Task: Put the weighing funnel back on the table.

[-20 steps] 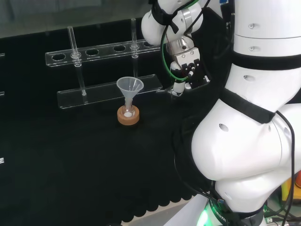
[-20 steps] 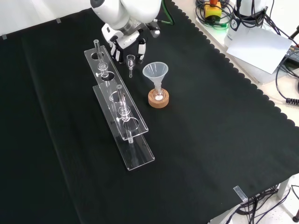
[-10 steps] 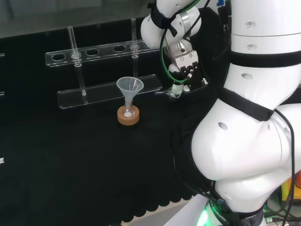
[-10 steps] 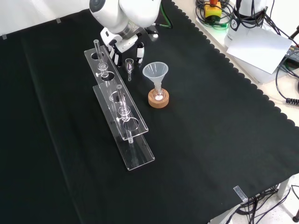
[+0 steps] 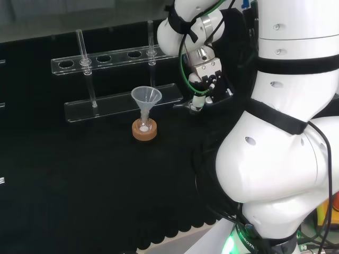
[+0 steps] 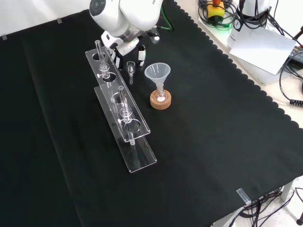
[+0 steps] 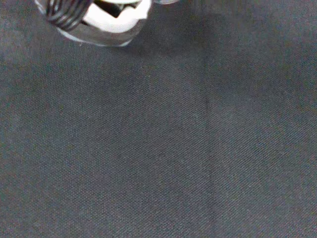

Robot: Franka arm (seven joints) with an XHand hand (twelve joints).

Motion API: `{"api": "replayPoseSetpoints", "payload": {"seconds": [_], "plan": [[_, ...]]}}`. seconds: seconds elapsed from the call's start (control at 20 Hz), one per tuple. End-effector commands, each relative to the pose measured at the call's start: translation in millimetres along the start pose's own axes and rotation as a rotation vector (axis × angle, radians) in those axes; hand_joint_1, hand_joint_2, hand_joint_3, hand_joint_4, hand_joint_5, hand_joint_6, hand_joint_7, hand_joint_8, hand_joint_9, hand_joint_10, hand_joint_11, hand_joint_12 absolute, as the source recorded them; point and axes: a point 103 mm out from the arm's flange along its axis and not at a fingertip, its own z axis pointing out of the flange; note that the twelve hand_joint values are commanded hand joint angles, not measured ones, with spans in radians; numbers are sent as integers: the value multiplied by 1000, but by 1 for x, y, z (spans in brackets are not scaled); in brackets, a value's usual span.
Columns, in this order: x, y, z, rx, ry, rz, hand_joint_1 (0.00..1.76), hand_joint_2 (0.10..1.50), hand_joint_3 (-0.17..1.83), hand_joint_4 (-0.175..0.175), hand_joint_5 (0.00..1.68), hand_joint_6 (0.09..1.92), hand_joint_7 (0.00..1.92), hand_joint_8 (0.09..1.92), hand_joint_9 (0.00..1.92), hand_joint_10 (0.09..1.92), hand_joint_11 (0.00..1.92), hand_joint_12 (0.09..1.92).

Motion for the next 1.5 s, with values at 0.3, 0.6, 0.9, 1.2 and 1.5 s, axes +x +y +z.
{"api": "replayPoseSetpoints", "payload": {"seconds": [0.3, 0.6, 0.9, 1.2, 1.5], "plan": [[9, 3, 13, -5, -16, -12, 1070, 757, 632, 175, 1076, 995, 615, 681, 946, 462, 769, 1165], [10, 2, 13, -12, -19, -13, 1070, 756, 630, 175, 1079, 988, 621, 683, 949, 462, 771, 1162], [10, -1, 14, -17, -22, -20, 1048, 896, 365, 175, 1049, 947, 589, 695, 923, 469, 744, 1176], [5, -16, 14, -18, -41, -18, 962, 650, 678, 72, 778, 842, 498, 714, 806, 539, 657, 1225], [4, -27, 10, 45, -41, -19, 900, 600, 669, -18, 303, 421, 112, 691, 375, 659, 346, 1338]]}}
